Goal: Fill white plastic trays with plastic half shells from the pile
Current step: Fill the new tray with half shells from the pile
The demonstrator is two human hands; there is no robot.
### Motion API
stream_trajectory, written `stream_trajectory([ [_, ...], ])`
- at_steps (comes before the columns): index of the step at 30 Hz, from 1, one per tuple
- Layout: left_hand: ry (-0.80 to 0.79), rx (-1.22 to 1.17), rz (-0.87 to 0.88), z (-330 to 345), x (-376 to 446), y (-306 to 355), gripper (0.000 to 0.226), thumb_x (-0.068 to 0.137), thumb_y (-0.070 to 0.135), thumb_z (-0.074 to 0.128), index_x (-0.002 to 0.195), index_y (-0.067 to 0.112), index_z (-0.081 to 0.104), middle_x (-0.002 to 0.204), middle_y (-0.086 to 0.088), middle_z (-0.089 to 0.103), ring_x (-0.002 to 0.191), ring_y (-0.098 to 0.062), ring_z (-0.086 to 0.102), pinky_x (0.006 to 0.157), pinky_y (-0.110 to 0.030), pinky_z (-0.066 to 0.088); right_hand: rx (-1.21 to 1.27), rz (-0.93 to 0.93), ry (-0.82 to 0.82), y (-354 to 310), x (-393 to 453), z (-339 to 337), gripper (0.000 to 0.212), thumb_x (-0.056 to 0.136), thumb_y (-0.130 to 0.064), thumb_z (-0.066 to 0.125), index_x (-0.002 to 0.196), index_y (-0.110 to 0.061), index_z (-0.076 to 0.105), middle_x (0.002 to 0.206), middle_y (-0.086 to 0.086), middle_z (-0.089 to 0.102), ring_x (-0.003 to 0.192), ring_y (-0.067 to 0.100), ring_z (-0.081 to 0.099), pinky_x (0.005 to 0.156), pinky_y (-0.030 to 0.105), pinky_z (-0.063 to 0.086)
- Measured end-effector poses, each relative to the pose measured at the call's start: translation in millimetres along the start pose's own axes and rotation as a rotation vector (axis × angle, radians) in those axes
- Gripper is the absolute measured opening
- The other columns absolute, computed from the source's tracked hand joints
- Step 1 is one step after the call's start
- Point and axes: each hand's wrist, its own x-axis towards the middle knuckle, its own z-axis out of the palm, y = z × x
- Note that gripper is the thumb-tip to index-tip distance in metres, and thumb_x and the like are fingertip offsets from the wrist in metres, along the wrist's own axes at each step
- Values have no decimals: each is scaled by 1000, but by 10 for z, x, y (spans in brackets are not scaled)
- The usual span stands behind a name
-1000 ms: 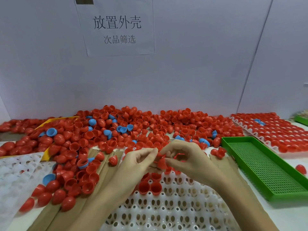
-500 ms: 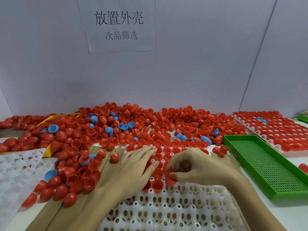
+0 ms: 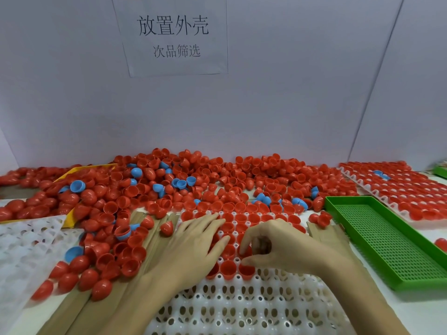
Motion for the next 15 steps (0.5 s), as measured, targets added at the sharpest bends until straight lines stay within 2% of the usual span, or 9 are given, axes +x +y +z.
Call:
stream_trajectory([
  [3,4,12,4,-11,-3,7,58,105,63,21,159,42,24,167,25,14,149,5,7,117,-20,-1,29,-28,-1,13,-1,-27,10,91,-36,81,100,-34,76,82,-16,72,66,3,64,61,15,50],
  [6,-3,1,21,-27,-3,2,61,104,64,18,161,42,20,165,28,10,134,21,-8,111,-13,-11,205,-42,39,52,-63,-174,17,96,-43,73,101,-28,77,79,1,72,59,5,57,55,18,45],
  [8,-5,-6,39,-37,-1,12,61,104,64,17,161,42,18,164,30,8,124,31,-22,105,-5,-18,359,-5,220,167,-118,-317,21,98,-43,67,98,-25,78,75,1,72,58,5,60,55,15,46],
  [9,5,1,48,-43,0,17,61,104,63,16,161,41,20,165,28,8,125,31,-23,106,-6,-18,377,21,356,253,-135,-376,18,100,-38,66,98,-24,78,75,0,73,59,5,62,56,15,48],
  [12,41,60,84,-68,1,24,64,103,62,10,161,39,24,168,22,12,141,18,-8,116,-14,-13,241,150,738,586,-160,-443,13,103,-17,64,106,-23,75,82,-5,75,75,5,71,69,26,58],
  [15,73,99,115,-96,-5,53,72,98,63,0,160,38,28,167,22,17,144,15,-1,113,-11,-14,125,274,858,871,-176,-409,20,102,-7,63,114,-21,72,100,-8,74,92,5,69,83,32,60],
])
